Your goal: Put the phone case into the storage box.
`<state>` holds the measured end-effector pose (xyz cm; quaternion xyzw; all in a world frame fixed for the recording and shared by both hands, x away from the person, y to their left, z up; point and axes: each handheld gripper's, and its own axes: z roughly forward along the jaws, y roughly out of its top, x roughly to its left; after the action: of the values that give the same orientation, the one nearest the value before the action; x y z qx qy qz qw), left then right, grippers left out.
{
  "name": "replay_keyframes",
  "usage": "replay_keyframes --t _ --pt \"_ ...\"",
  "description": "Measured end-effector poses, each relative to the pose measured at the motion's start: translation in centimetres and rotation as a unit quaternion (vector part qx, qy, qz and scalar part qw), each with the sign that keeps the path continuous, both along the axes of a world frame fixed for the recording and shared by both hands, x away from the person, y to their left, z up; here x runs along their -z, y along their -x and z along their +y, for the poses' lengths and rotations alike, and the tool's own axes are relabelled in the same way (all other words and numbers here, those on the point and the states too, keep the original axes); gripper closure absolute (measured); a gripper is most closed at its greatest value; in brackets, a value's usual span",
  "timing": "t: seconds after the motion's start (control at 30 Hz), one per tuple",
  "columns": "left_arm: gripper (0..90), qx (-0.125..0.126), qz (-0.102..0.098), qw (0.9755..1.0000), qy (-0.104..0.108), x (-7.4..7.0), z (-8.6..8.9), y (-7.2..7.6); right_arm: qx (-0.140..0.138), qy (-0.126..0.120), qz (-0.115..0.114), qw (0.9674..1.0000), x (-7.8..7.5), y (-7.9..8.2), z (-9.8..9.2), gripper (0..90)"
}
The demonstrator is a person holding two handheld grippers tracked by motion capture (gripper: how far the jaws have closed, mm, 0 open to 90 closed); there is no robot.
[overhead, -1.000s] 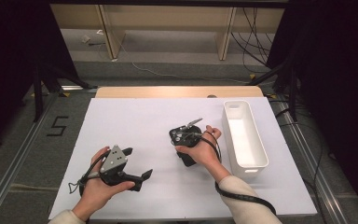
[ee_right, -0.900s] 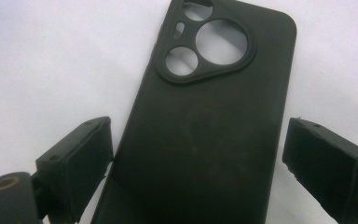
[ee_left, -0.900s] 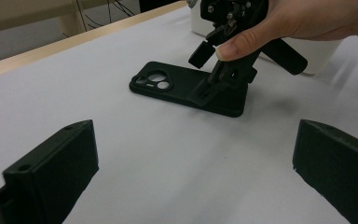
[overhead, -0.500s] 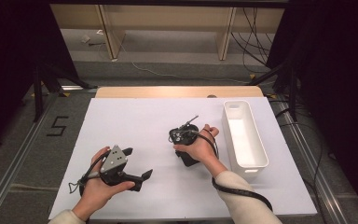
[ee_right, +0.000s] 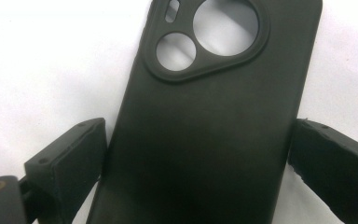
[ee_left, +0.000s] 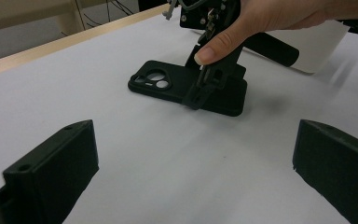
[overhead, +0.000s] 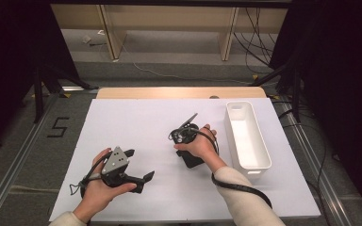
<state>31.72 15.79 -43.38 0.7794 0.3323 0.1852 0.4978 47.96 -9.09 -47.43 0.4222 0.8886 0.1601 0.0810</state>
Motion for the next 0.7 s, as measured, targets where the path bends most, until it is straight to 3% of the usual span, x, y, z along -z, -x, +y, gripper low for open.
replay_keyframes --t 0.7 --pt "0.0 0.0 0.001 1.0 0.001 0.05 -0.04 -0.04 0.028 0.018 0.014 0.9994 -0.36 -0.04 0.61 11.9"
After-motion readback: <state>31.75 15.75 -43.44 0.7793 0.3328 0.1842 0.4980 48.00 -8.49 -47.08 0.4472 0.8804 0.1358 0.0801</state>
